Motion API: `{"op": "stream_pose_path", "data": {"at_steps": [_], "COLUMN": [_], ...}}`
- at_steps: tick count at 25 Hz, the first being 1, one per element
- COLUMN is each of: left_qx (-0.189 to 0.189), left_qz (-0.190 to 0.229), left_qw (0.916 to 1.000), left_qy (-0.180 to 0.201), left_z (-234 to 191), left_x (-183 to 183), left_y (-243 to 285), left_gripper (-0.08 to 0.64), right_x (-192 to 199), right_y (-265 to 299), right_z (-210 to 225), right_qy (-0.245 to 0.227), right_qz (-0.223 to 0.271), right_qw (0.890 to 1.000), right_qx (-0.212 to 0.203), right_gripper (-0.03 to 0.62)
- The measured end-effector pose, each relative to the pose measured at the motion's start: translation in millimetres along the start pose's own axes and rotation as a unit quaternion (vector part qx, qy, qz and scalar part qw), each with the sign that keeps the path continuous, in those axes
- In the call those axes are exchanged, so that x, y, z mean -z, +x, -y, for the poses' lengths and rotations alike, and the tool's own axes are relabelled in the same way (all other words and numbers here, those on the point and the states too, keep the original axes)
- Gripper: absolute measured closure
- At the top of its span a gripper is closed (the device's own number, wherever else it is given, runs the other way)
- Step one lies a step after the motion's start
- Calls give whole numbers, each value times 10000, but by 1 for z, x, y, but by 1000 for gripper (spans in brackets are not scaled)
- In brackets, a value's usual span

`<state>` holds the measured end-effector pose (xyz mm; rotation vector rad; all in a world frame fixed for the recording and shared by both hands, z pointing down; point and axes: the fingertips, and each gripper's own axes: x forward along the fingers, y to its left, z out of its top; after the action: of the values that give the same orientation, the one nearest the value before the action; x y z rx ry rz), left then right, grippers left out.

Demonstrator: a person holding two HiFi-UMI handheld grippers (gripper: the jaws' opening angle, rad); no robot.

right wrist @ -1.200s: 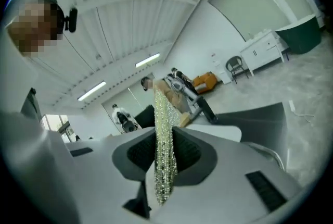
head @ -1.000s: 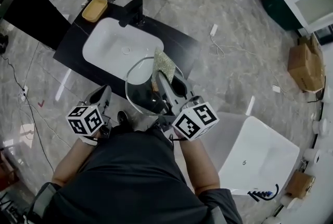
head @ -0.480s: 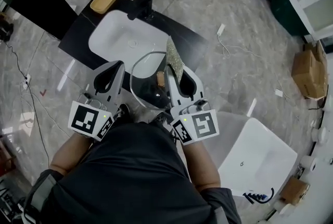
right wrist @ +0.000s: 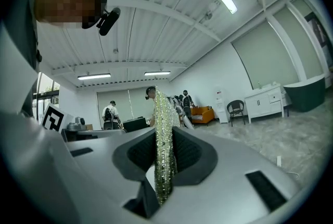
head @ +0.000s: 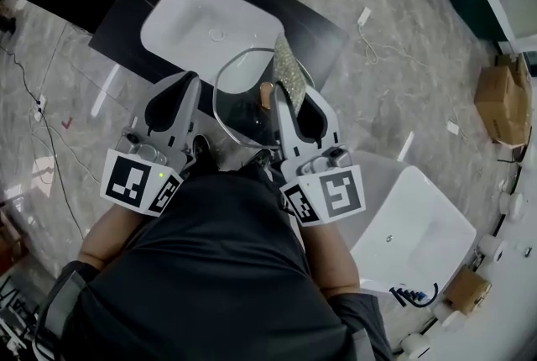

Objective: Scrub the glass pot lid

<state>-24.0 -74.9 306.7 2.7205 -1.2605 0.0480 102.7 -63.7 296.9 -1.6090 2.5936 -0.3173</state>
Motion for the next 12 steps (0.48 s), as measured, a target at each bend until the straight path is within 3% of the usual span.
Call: {"op": "stream_pose_path", "data": {"at_steps": [12], "left_qx": [175], "left_qz": [31], "left_qw": [9998], "left_qy": [12], "left_z": [4], "left_x": [1], "left_y": [-3], "left_gripper": [560], "right_x": [4], "right_y": [0], "right_z": [-5], "right_qy": [74], "right_qz": [9], "right_qw": [10000], "right_qx": [-22], "right_gripper": [525]}}
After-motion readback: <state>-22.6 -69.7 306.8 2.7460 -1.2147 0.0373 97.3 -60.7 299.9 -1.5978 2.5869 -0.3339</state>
